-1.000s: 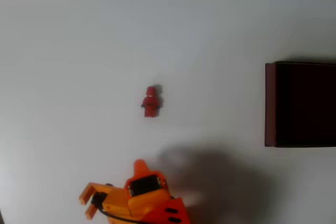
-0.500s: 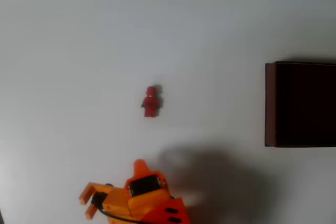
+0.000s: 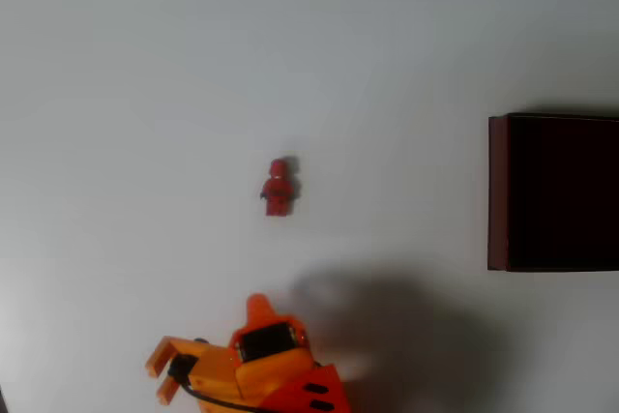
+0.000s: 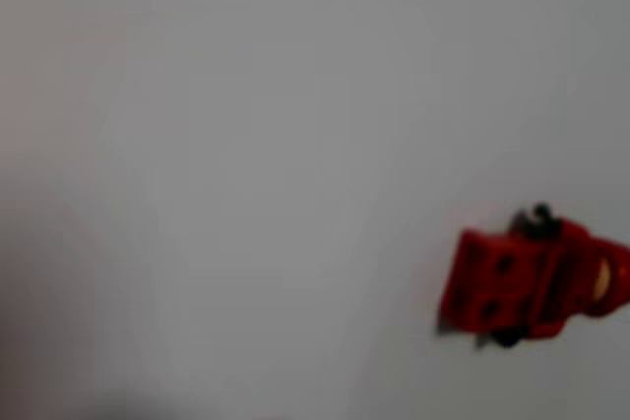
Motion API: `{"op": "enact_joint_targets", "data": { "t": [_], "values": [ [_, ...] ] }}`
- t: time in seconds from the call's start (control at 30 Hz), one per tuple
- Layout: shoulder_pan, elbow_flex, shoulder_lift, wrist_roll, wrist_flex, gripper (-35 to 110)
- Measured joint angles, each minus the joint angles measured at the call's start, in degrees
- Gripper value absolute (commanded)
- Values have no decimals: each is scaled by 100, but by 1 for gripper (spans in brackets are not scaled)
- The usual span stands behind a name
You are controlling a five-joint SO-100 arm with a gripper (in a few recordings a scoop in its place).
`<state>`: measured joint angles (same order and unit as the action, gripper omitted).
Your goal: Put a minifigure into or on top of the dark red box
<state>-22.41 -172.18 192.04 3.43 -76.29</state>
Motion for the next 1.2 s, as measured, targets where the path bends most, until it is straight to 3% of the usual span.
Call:
{"op": "enact_joint_targets", "data": {
  "t": [0.2,0.33,0.47,0.63,0.93,1.2],
  "values": [
    [0,0,0,0,0,1],
    [97,0,0,387,0,11],
    [246,-141,0,2338,26,1],
    [62,9,-18,3445,-53,11],
    [510,545,-26,7497,-870,20],
    [141,545,-580,10371,-536,21]
  ]
}}
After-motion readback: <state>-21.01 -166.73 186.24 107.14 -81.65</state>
